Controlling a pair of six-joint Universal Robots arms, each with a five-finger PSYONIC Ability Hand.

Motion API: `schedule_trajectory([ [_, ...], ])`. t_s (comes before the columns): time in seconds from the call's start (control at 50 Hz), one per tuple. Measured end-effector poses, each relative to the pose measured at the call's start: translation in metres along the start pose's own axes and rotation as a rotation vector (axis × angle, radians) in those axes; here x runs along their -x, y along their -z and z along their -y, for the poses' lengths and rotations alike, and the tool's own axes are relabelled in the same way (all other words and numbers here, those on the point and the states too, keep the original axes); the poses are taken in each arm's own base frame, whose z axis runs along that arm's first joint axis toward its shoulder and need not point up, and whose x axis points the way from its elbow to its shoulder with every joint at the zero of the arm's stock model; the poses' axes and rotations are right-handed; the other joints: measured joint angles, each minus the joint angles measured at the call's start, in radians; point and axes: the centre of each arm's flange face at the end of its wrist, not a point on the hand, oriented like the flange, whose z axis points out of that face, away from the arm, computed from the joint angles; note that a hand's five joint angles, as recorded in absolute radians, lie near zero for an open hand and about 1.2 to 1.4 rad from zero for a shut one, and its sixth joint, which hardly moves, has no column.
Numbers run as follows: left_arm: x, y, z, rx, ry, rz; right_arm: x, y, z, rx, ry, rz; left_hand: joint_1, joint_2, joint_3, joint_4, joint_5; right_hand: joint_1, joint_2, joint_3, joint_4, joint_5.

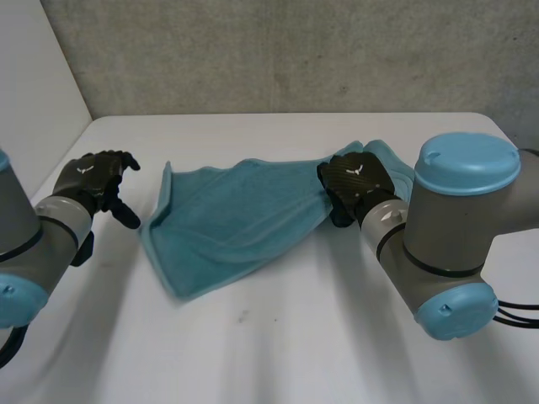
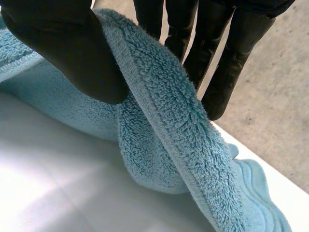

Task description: Fold the laundry

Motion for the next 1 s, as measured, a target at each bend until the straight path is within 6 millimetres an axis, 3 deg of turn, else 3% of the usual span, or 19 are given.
schedule_trajectory([
  [0.08,-0.012,0.024,0.01,-0.036,-0.085,-0.059,0.0,0.0,0.006,-0.013,0.002,-0.011,-0.039,-0.034,-0.037,-0.035,-0.036,0.0,0.0,0.0,0.0,0.0],
  [0.14,-0.029,0.055,0.013,-0.071,-0.183,-0.15,0.002,-0.003,0.006,-0.002,0.005,-0.028,-0.044,-0.043,-0.04,-0.041,-0.043,0.0,0.0,0.0,0.0,0.0],
  [0.16,-0.029,0.055,0.013,-0.071,-0.183,-0.15,0.002,-0.003,0.006,-0.002,0.005,-0.028,-0.044,-0.043,-0.04,-0.041,-0.043,0.0,0.0,0.0,0.0,0.0],
  [0.24,-0.051,0.09,0.001,-0.073,-0.26,-0.251,0.008,-0.006,0.003,0.02,0.007,-0.037,-0.043,-0.04,-0.039,-0.038,-0.037,0.0,0.0,0.0,0.001,0.0],
  [0.34,-0.068,0.11,-0.015,-0.041,-0.283,-0.316,0.015,-0.006,0.003,0.031,-0.012,-0.029,-0.04,-0.024,-0.038,-0.026,-0.011,0.0,0.0,0.0,0.001,0.0],
  [0.52,-0.077,0.104,-0.031,0.027,-0.204,-0.189,0.02,0.003,0.016,0.02,-0.148,-0.009,-0.04,-0.012,-0.014,-0.013,0.002,0.0,0.0,0.0,0.001,0.0],
  [0.68,-0.09,0.095,-0.035,0.04,-0.033,-0.092,0.02,0.019,0.041,-0.015,-0.261,0.011,-0.04,-0.011,-0.014,-0.013,0.002,0.0,0.0,0.0,0.001,0.0],
  [0.8,-0.106,0.103,-0.04,0.054,0.079,-0.124,0.018,0.026,0.057,-0.056,-0.32,0.014,0.008,0.024,0.021,0.029,0.04,0.0,0.0,0.0,0.001,0.0],
  [1.0,-0.1,0.111,-0.052,0.087,0.081,-0.053,0.015,0.027,0.066,-0.084,-0.325,0.008,0.027,0.041,0.039,0.046,0.059,0.0,0.0,0.0,0.001,0.0],
])
